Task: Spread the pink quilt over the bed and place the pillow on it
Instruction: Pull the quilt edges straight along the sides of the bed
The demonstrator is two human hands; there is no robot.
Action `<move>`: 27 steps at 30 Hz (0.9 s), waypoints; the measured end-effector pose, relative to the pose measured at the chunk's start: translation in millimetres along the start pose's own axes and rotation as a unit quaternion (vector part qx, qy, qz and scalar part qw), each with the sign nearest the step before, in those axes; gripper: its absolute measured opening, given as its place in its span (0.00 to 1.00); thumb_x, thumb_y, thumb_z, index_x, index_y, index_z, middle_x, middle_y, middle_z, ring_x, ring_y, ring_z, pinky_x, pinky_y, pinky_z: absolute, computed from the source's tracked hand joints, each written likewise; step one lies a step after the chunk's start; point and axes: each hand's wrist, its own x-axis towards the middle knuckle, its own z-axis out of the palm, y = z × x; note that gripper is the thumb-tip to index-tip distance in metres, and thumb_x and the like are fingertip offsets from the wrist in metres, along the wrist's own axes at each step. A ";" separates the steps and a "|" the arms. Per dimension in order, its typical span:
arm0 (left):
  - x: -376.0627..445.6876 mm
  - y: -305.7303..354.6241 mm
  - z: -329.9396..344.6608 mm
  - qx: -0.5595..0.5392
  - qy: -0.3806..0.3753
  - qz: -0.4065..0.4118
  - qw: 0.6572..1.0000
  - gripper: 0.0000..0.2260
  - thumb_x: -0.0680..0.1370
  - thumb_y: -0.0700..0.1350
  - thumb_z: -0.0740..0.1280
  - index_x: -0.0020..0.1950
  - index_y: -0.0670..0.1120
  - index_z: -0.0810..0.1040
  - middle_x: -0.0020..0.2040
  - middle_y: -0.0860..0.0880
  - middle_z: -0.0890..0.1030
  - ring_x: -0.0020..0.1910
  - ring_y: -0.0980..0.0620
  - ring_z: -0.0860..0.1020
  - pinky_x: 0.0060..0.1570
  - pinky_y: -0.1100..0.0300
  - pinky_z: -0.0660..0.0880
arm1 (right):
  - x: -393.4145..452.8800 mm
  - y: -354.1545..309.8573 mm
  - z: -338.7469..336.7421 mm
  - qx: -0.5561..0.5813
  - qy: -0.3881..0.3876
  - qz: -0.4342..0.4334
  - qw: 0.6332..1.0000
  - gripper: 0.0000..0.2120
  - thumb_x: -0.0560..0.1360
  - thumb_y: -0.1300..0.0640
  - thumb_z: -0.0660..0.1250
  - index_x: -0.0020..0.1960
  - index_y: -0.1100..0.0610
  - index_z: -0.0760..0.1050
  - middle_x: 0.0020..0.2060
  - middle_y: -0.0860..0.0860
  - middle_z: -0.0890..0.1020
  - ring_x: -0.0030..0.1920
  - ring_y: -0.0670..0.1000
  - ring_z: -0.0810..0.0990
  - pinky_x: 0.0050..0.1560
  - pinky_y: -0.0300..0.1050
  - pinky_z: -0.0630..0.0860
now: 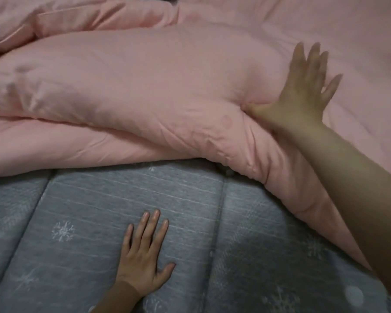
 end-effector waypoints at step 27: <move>-58.8 7.4 -43.6 0.007 -0.052 0.058 0.997 0.29 0.75 0.60 0.54 0.71 0.45 0.67 0.73 0.44 0.65 0.71 0.44 0.64 0.70 0.54 0.50 | -296.2 45.6 -41.1 -0.119 0.015 -0.041 0.992 0.22 0.73 0.47 0.67 0.63 0.56 0.71 0.55 0.58 0.77 0.56 0.61 0.76 0.45 0.51 0.71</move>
